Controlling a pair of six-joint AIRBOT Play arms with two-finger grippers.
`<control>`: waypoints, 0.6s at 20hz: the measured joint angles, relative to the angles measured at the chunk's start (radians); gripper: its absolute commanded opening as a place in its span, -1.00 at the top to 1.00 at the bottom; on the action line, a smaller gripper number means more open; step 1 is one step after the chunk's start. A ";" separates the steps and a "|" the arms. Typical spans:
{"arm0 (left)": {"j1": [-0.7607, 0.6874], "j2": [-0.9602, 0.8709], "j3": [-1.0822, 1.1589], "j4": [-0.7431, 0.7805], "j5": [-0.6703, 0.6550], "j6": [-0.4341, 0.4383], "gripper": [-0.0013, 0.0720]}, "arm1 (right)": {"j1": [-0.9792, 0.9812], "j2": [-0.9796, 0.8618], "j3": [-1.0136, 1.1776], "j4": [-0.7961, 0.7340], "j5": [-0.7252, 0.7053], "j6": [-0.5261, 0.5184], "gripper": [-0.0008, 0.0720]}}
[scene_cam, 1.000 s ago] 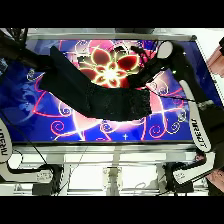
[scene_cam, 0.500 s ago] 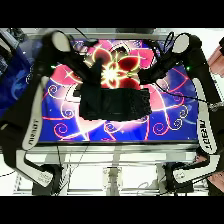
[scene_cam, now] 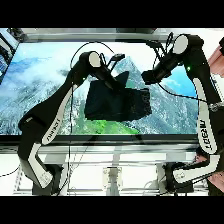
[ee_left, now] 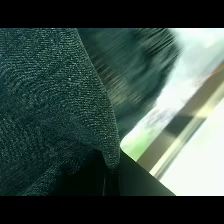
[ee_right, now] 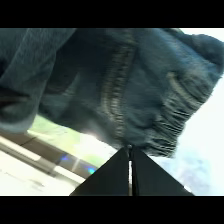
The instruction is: Fold the clothes and pants, and hang the long-sleeved shirts on hangers.
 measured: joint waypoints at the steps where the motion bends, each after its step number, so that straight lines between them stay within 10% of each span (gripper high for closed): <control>1: -0.006 -0.010 0.000 -0.030 0.021 0.000 0.90 | -0.001 0.000 0.000 -0.021 0.000 0.002 0.89; 6: -0.031 -0.050 0.000 -0.103 0.064 0.003 0.87 | -0.037 0.000 0.000 -0.080 0.001 0.025 0.89; 12: -0.056 -0.120 0.000 -0.278 0.108 0.070 0.29 | -0.114 0.000 0.000 -0.098 0.006 0.039 0.89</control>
